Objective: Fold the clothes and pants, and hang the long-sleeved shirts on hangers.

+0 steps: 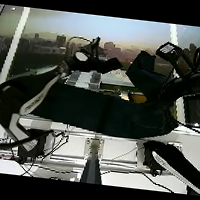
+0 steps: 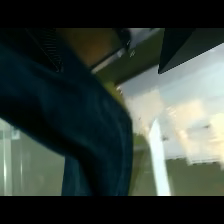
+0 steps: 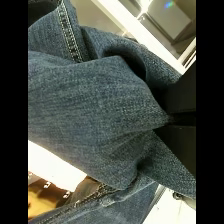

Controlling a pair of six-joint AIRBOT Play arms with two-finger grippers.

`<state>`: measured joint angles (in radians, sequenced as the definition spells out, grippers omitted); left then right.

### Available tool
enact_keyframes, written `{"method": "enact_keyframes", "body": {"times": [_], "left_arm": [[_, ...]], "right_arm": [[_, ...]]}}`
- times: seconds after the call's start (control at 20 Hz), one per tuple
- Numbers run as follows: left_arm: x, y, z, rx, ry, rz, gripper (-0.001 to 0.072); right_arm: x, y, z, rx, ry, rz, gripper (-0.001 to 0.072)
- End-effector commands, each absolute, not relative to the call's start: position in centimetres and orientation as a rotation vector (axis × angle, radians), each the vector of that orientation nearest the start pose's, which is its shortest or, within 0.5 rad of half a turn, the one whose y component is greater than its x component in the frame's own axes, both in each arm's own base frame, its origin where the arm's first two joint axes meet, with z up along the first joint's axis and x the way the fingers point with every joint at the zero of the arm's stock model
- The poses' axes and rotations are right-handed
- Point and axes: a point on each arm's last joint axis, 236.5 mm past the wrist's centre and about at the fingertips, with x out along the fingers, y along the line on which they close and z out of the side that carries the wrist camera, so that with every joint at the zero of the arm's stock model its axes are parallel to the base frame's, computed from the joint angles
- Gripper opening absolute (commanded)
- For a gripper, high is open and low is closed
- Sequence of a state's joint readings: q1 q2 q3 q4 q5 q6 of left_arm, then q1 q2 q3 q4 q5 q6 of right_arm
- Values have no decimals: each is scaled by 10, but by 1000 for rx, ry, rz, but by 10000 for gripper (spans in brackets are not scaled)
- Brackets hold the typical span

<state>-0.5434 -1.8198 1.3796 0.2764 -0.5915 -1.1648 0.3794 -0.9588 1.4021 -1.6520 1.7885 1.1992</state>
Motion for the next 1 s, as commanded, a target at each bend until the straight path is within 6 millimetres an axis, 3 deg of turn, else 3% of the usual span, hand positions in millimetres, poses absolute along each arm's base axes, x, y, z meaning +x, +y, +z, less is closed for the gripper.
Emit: {"method": "enact_keyframes", "body": {"times": [0.0,0.3,0.4,0.5,0.6,0.75,0.95], "left_arm": [[441,-451,-34,-806,1097,-768,704],[445,-477,-53,-909,1177,-739,700],[441,-481,-58,-902,1189,-744,654],[440,-483,-57,-901,1189,-748,382],[440,-483,-55,-892,1181,-756,19],[454,-474,-38,-847,1108,-797,23],[492,-436,32,-752,895,-860,21]], "right_arm": [[249,79,160,-604,1237,485,61],[256,82,162,-602,1204,483,62],[256,82,162,-601,1204,483,62],[256,82,162,-601,1203,483,62],[256,82,162,-602,1203,483,62],[256,82,162,-602,1204,483,62],[256,82,162,-602,1203,483,61]]}}
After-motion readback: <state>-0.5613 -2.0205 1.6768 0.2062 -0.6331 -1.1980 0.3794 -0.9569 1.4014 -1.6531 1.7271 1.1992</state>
